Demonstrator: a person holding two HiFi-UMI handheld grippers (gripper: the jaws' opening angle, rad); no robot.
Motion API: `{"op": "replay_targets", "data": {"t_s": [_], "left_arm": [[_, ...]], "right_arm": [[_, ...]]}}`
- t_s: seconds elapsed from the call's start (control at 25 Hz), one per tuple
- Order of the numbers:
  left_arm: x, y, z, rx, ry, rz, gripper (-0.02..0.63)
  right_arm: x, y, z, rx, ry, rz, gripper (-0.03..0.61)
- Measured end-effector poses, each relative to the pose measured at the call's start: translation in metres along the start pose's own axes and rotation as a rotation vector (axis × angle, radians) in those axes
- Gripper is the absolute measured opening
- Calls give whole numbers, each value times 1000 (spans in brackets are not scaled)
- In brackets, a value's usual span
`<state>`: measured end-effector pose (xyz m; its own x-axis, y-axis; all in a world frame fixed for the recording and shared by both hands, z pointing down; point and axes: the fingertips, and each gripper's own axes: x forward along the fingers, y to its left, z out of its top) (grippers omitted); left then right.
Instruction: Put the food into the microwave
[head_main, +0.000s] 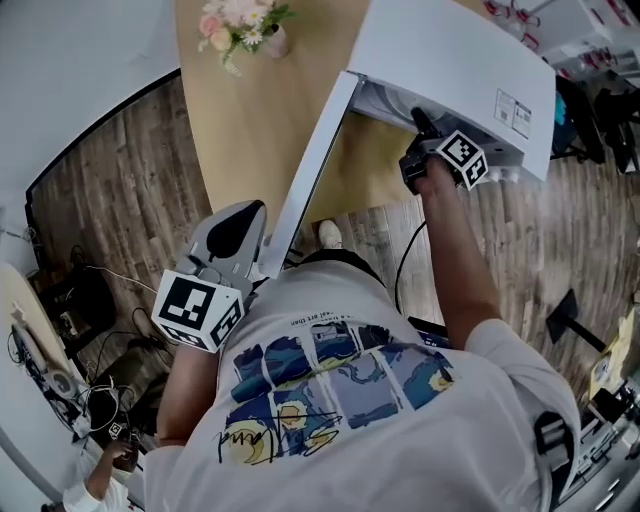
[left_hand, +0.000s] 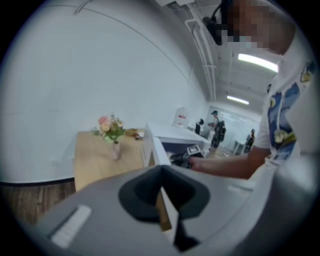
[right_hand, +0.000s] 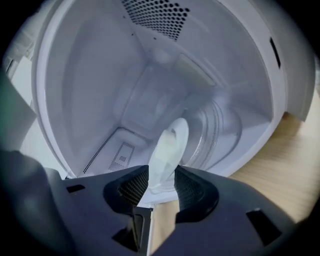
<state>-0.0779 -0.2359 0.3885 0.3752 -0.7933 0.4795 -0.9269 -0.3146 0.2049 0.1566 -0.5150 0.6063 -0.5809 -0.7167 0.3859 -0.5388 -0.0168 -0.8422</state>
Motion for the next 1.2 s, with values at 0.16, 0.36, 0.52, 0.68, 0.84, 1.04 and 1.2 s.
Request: {"op": "replay_targets", "data": {"t_s": [0.16,0.36,0.52,0.68,0.84,1.04,1.2], "left_arm": [[0,1,-1,1,0,-13,8],[0,1,-2,4,-1,-27,8],[-3,2,-2,4,0,-40,8],[-6,1,-5,-1,0,-57,8],[-10,0,-8,4,-2,-72,9],[-18,-3,-13,11,-5,-99,9],[-27,-6,-17,27,-17,-136,8]], "right_arm": [[-1,4,-4,-198,61,-34,179],[-3,4,-17,-473,202,-115,204],[-8,1,-25,-620,297,-191,206],[-15,-1,-31,-711,360,-255,206],[-22,-4,-35,-715,372,-283,206],[-40,0,-42,-687,338,-279,204],[-62,10,-51,-679,299,-270,204]]}}
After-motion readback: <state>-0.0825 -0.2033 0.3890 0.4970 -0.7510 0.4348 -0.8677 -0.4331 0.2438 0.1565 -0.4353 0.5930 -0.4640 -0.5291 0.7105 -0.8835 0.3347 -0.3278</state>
